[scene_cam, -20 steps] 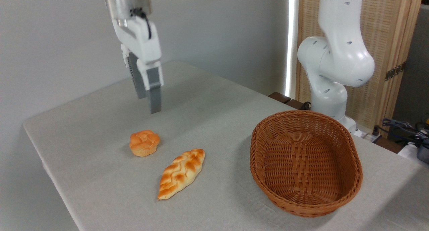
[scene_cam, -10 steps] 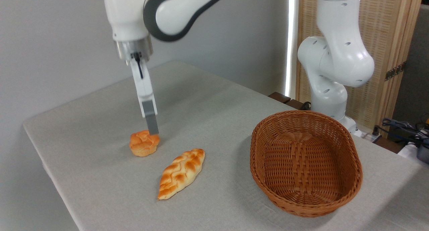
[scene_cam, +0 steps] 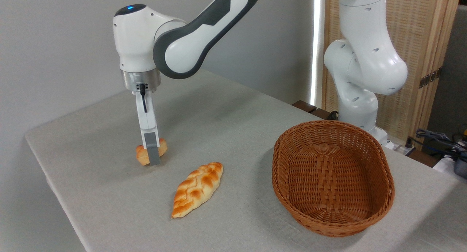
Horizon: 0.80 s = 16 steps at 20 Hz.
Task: Put bread into the basket
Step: 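Close the gripper on the round orange bun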
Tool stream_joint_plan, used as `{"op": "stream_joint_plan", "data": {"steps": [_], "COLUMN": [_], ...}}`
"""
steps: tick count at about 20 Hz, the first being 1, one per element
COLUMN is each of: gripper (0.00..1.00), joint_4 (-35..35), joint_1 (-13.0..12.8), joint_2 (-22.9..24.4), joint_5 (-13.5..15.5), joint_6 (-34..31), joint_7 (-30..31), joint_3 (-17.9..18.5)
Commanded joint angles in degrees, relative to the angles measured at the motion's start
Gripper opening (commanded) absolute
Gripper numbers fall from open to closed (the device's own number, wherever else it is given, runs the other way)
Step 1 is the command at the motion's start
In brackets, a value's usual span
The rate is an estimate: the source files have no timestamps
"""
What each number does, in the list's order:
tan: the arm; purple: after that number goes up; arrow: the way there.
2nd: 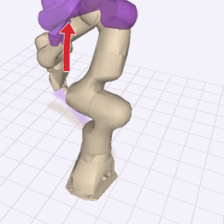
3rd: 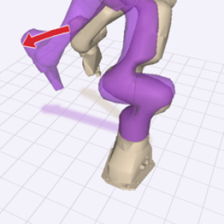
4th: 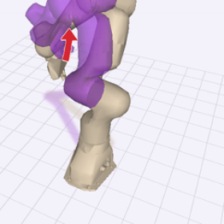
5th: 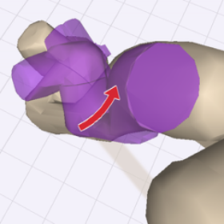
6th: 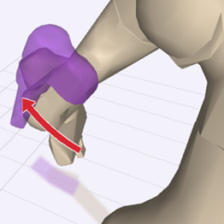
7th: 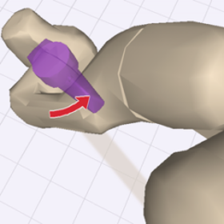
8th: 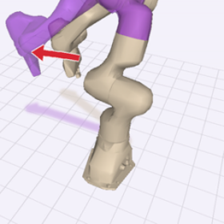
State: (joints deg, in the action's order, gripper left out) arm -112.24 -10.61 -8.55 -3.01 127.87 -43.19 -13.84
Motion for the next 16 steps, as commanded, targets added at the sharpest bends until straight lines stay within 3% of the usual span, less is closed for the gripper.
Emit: {"op": "stream_joint_plan", "data": {"steps": [1,6,8,16], "gripper": [0.31,0.21,0.0,0.0], "joint_4": [-0.61,-0.97,-1.4,-1.23], "joint_1": [0.06,0.06,0.06,0.06], "joint_2": [0.12,0.12,0.12,0.29], "joint_5": [-0.24,-0.24,-0.24,-0.15], "joint_6": [1.5,1.24,0.98,0.71], "joint_7": [-0.93,-3.38,-4.79,-4.44], "joint_3": [0.22,0.22,0.22,0.13]}}
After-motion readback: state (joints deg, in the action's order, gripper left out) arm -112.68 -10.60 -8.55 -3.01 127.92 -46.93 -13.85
